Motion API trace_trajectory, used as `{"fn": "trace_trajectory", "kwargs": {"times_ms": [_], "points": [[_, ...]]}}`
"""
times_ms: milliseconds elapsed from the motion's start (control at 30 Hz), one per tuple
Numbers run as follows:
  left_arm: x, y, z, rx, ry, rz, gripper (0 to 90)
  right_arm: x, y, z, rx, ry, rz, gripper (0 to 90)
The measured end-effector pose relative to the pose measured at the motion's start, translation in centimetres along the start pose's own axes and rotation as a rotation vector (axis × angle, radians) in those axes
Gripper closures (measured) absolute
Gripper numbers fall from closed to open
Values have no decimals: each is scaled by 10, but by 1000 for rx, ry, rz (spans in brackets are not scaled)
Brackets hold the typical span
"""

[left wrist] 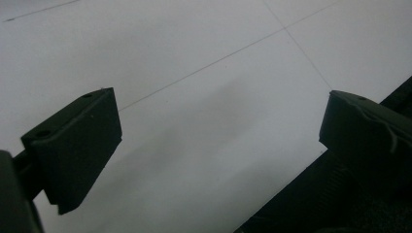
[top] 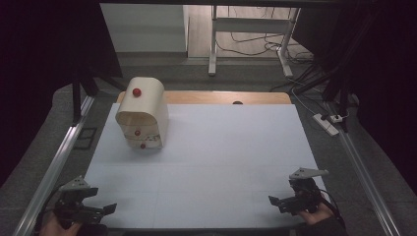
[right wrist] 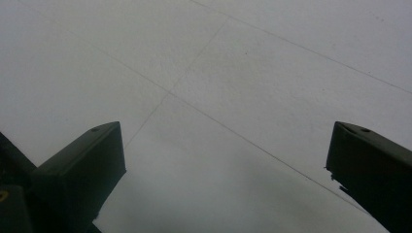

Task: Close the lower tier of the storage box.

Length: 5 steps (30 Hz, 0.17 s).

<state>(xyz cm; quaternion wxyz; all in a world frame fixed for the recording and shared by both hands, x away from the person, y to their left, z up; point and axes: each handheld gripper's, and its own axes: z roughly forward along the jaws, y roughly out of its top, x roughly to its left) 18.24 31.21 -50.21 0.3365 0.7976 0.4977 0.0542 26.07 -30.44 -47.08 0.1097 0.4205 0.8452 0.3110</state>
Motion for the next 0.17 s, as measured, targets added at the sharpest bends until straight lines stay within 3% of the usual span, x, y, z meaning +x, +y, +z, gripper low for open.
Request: {"fn": "trace_trajectory", "kwargs": {"times_ms": [167], "points": [[1, 1, 0, -5, -14, -8, 14, 0, 0, 0, 7, -3, -4, 0]]}}
